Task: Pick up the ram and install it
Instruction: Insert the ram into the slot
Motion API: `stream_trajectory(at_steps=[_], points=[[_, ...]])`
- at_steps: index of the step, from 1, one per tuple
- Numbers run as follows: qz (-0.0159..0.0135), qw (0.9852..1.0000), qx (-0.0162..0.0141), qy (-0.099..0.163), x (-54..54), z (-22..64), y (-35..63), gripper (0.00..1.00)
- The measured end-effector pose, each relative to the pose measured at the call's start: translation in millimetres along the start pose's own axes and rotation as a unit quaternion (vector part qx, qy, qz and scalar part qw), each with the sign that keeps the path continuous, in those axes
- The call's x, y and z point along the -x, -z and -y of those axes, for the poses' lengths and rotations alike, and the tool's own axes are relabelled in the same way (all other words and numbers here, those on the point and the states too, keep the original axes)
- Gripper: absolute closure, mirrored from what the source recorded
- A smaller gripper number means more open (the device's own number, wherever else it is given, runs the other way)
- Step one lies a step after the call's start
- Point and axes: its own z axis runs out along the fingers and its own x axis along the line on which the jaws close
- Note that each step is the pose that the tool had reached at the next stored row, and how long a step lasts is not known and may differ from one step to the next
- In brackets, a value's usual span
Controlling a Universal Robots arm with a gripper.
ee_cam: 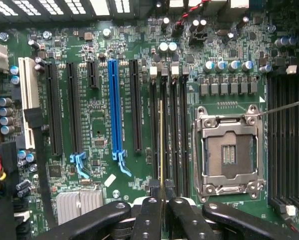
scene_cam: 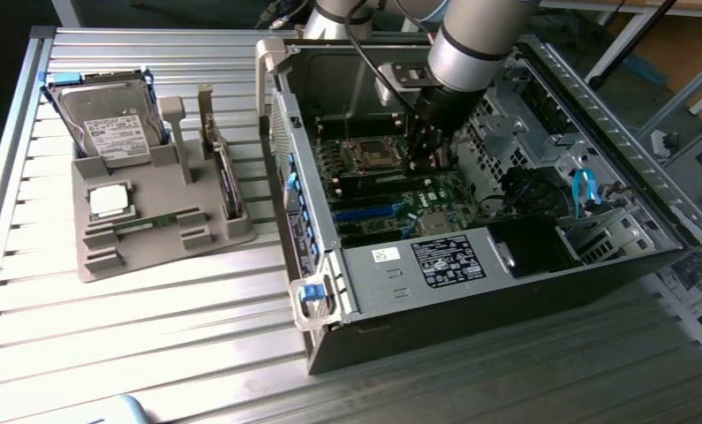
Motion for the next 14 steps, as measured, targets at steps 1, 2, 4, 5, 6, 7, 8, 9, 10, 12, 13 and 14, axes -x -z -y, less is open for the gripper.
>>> stream_trajectory(at_steps=[1,2,4,5,6,7,8,9,10,12,13,14], points=[[-0.0001,1.0,0.0,0.0,0.1,-1.0,-0.1,0.88],[-0.0002,1.0,0.0,0.0,0.2,-1.7,-0.2,0.88],[-0.0003,1.0,0.0,0.0,0.5,-3.3,-0.3,0.88],[-0.0003,1.0,0.0,0.0,0.6,-3.9,-0.4,0.88],[-0.0004,1.0,0.0,0.0,0.6,-4.4,-0.4,0.88],[-0.0004,1.0,0.0,0.0,0.6,-4.8,-0.4,0.88],[-0.0004,1.0,0.0,0.001,0.6,-4.9,-0.4,0.88],[-0.0004,1.0,0.0,0.001,0.6,-5.1,-0.5,0.88],[-0.0003,1.0,0.0,0.001,0.5,-5.3,-0.6,0.88],[-0.0004,1.0,0.0001,0.002,0.2,-5.6,-0.6,0.88],[-0.0005,1.0,0.0001,0.003,0.1,-5.9,-0.6,0.88],[-0.0008,1.0,0.0002,0.004,0.0,-6.2,-0.6,0.88]])
